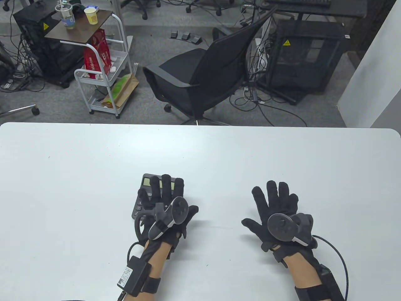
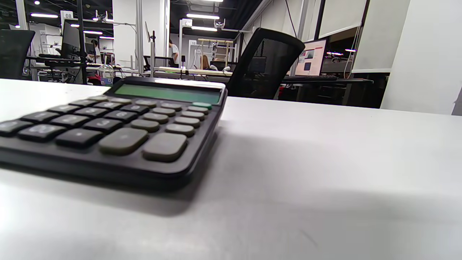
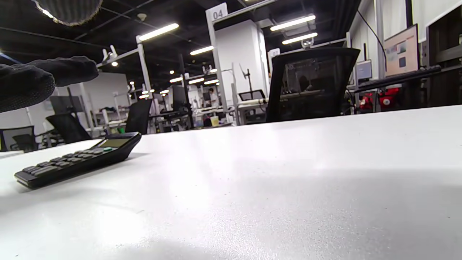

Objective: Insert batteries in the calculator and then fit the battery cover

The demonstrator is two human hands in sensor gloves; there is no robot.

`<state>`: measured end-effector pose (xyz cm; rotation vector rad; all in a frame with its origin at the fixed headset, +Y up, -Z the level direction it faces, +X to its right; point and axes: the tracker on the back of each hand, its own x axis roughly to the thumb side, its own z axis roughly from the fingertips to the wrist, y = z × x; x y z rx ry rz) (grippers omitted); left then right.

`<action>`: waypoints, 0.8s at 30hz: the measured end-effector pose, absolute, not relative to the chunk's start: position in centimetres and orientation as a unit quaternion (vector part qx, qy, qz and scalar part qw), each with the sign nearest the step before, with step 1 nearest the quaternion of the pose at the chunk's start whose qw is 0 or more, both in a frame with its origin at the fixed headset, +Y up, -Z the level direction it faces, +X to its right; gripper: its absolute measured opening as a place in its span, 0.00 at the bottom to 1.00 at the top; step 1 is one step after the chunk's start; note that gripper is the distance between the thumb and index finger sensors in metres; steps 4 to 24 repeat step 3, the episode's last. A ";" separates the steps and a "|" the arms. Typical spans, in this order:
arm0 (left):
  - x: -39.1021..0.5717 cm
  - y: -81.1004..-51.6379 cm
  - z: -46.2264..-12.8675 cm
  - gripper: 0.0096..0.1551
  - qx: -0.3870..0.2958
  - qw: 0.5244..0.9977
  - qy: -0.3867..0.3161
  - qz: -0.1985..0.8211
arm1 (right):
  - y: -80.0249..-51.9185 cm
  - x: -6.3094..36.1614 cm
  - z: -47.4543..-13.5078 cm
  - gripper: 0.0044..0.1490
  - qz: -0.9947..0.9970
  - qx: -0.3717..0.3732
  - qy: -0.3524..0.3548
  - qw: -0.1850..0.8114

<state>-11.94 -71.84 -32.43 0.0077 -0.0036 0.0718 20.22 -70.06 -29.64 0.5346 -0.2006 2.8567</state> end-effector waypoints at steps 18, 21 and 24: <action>-11.9 -71.8 -32.4 0.56 0.002 0.999 -0.006 0.039 | -70.1 20.2 -29.7 0.57 0.974 0.182 -0.067 0.114; -11.9 -71.8 -32.4 0.56 0.002 0.999 -0.006 0.039 | -70.1 20.2 -29.7 0.57 0.974 0.182 -0.067 0.114; -11.9 -71.8 -32.4 0.56 0.002 0.999 -0.006 0.039 | -70.1 20.2 -29.7 0.57 0.974 0.182 -0.067 0.114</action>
